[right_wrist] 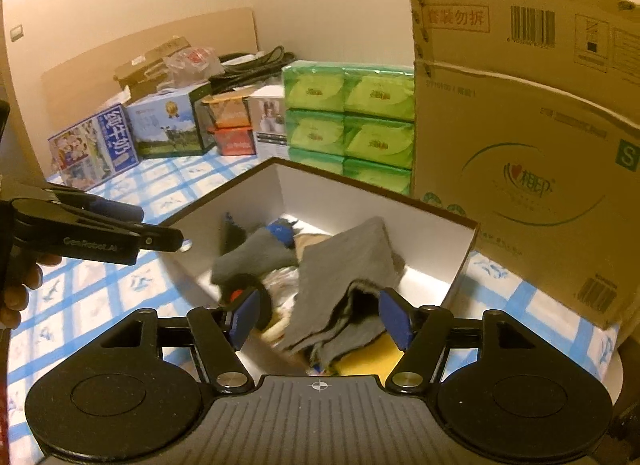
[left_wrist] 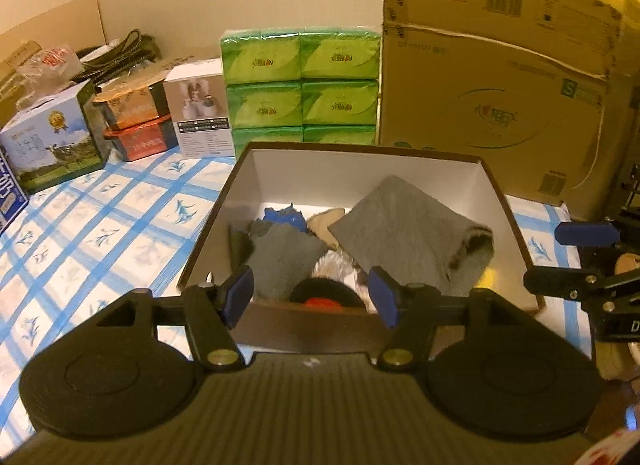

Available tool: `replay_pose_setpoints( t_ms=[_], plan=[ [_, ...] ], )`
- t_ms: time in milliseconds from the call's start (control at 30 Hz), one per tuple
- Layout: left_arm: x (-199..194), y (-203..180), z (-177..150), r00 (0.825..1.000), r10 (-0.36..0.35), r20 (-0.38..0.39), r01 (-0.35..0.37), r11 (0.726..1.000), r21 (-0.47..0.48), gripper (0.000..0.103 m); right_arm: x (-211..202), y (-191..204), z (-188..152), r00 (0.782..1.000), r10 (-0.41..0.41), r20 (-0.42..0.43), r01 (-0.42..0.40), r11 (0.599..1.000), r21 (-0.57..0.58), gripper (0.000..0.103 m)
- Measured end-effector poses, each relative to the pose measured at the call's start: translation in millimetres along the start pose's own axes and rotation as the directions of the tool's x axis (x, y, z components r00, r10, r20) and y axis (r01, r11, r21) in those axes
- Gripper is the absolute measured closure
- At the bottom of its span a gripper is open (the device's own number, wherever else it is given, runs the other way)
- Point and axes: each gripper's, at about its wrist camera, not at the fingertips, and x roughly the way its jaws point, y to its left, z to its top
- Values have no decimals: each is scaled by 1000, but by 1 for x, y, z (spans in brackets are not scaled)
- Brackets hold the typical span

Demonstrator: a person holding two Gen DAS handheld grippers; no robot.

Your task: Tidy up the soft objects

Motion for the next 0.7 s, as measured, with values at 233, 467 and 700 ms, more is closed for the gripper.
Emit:
replay_pose_setpoints(
  t_ms=[233, 467, 700],
  plan=[
    [-60, -2, -37, 999, 25, 23, -25, 1000, -17, 37, -41, 22, -27, 1000, -16, 9, 15, 999, 40, 36],
    [-113, -2, -75, 999, 39, 4, -39, 997, -66, 37, -82, 49, -53, 999, -34, 13, 33, 998, 51, 36],
    [-166, -8, -114, 999, 46, -2, -46, 994, -102, 37, -118, 74, -74, 1000, 15, 15, -16, 997, 77, 36]
  ],
)
